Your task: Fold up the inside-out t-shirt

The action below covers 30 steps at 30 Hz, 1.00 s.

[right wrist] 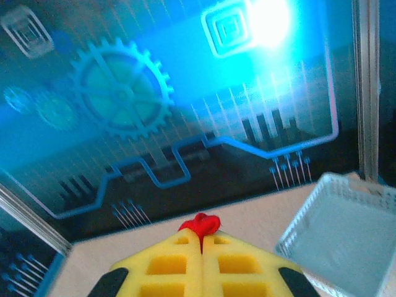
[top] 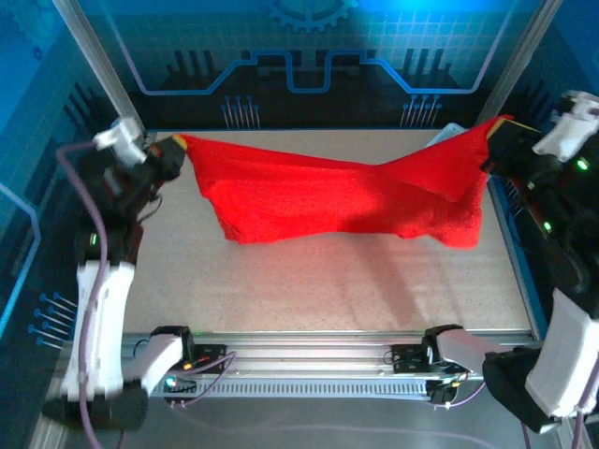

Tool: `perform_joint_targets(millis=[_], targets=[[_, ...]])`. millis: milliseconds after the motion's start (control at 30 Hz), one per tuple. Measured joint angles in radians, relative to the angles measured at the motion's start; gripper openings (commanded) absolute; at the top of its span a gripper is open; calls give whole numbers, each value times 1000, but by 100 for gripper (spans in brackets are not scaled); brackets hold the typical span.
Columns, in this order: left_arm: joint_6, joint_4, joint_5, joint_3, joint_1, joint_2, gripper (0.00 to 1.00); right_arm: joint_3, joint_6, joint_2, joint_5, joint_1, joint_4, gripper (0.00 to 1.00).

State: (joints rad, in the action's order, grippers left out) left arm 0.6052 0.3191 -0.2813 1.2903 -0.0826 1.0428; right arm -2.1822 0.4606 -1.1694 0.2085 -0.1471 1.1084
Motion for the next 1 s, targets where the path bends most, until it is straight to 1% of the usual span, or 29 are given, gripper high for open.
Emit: perform_joint_targets(millis=[67,167,300,467,533,633,767,833,1000], targets=[[-11,61,-27,84,0,172,0,42,-11,-54,-3,5,0,0],[-13,160,-42,87,-1,302,2,138,-18,-119,-10,11,-13,0],[-12,219,-53,26,-1,328,2,346,-16,-134,-21,31,-41,0],[-2,187,-89,-92,-1,350,3,596,-3,-83,-57,71,-108,0],[-2,166,-109,-137,0,388,9,672,2,-63,-68,76,-130,0],[-2,143,-120,-195,3,451,14,765,6,-37,-82,78,-161,0],[0,135,-119,-230,7,499,30,827,6,-33,-96,97,-191,0],[-1,120,-116,-231,7,501,40,838,6,-33,-102,105,-201,0],[-3,94,-80,-233,14,501,45,841,6,-33,-121,114,-227,0]])
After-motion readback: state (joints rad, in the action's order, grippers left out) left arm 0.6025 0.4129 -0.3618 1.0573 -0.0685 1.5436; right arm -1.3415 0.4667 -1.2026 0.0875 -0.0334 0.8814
